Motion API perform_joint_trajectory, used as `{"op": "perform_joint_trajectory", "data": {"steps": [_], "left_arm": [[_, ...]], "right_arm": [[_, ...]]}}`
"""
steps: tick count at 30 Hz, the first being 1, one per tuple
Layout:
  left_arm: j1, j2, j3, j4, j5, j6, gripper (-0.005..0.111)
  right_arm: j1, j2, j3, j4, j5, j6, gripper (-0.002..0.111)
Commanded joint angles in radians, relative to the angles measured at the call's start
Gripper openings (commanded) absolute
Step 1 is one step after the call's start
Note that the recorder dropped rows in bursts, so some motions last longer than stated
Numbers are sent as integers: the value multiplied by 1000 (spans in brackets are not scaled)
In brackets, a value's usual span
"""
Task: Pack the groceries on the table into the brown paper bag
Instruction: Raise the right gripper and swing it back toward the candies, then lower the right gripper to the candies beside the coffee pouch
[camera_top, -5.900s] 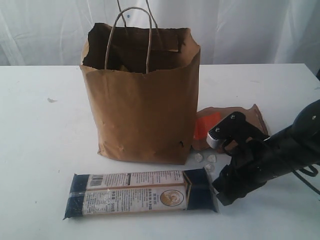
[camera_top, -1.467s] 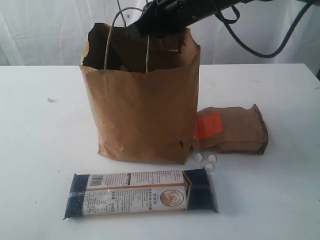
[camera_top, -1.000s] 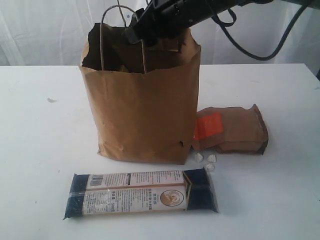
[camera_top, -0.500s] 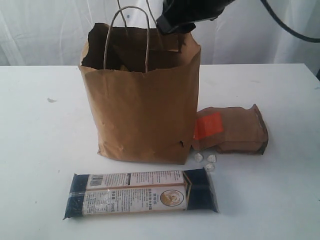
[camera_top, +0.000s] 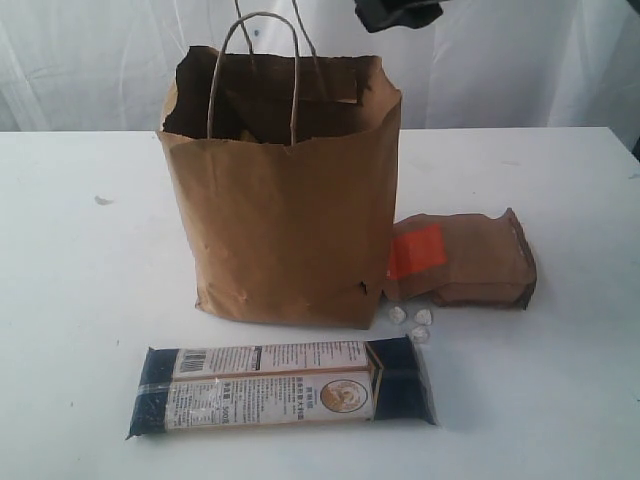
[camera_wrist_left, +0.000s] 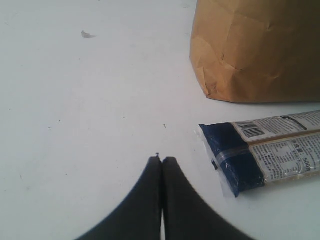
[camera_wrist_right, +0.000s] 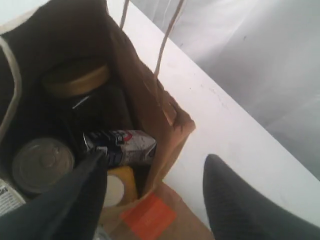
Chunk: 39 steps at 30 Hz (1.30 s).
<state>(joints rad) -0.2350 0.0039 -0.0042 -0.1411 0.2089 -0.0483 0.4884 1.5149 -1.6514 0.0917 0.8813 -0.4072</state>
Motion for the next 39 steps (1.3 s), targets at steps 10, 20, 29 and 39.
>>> {"op": "perform_joint_trajectory", "data": {"steps": [10,20,29,39], "left_arm": [[2,-4,4,-7,0,1,0],[2,-4,4,-7,0,1,0],[2,-4,4,-7,0,1,0],[2,-4,4,-7,-2,1,0]], "right_arm": [[0,-355,336,-43,-7,57,54],[0,-603,638,-34,-39,220,54],[0,-580,904,65,-140,255,47],[0,-369,1000,21,-470,307,38]]}}
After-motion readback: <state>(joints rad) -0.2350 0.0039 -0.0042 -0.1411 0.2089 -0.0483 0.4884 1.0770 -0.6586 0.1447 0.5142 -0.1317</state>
